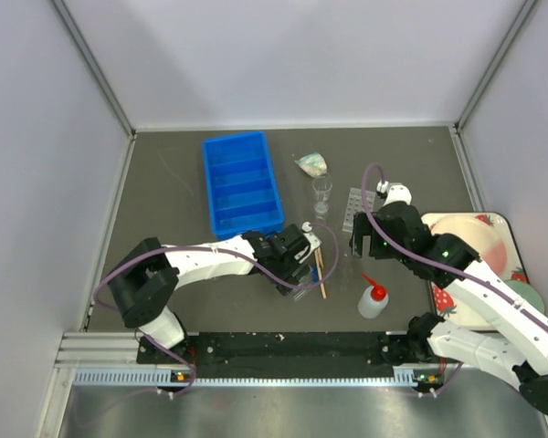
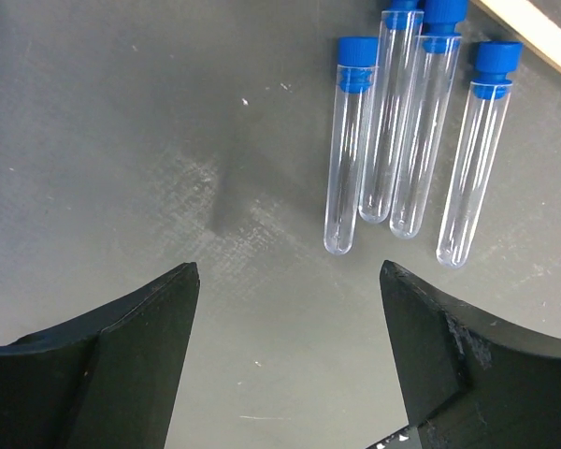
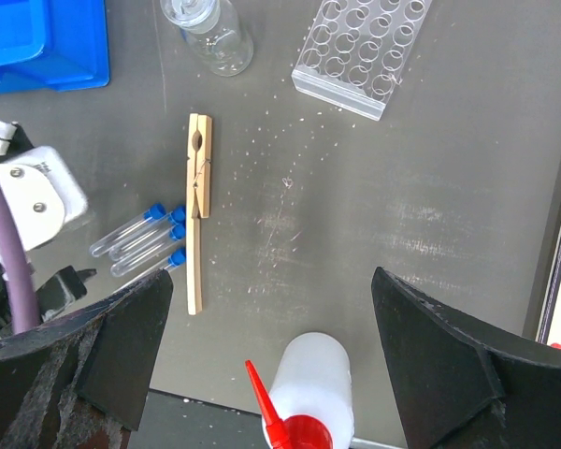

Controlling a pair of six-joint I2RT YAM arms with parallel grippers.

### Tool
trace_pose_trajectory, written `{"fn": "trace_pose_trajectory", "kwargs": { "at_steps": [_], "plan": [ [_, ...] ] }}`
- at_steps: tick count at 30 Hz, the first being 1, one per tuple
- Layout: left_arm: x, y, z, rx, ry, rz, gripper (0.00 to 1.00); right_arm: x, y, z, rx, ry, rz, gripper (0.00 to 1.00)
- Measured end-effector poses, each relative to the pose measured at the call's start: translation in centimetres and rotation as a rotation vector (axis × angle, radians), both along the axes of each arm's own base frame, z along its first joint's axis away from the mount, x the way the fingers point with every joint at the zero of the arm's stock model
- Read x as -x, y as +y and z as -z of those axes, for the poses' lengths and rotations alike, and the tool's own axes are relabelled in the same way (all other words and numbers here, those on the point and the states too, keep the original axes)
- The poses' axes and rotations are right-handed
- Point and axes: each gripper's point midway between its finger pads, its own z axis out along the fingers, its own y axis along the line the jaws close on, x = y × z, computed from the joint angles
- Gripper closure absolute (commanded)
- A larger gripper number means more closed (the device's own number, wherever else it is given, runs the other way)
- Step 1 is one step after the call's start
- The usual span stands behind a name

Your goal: Organize the chemistry lab equipment

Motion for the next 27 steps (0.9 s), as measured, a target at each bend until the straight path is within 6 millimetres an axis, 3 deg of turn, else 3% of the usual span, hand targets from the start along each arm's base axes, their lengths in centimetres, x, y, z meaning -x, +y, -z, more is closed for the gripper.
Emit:
{"fn": "trace_pose_trajectory", "kwargs": {
  "at_steps": [13,27],
  "plan": [
    [0.3,-0.2,2.2,-0.03,0.038,0.008,0.23,0.2,-0.2,0.7,0.012,0.013,0.001,0.11],
    [-0.8,-2.8,2.3,0.007,0.046,0.03,0.45,0.2,-0.5,0.7,0.016,0.002,0.008,0.11]
  ]
}}
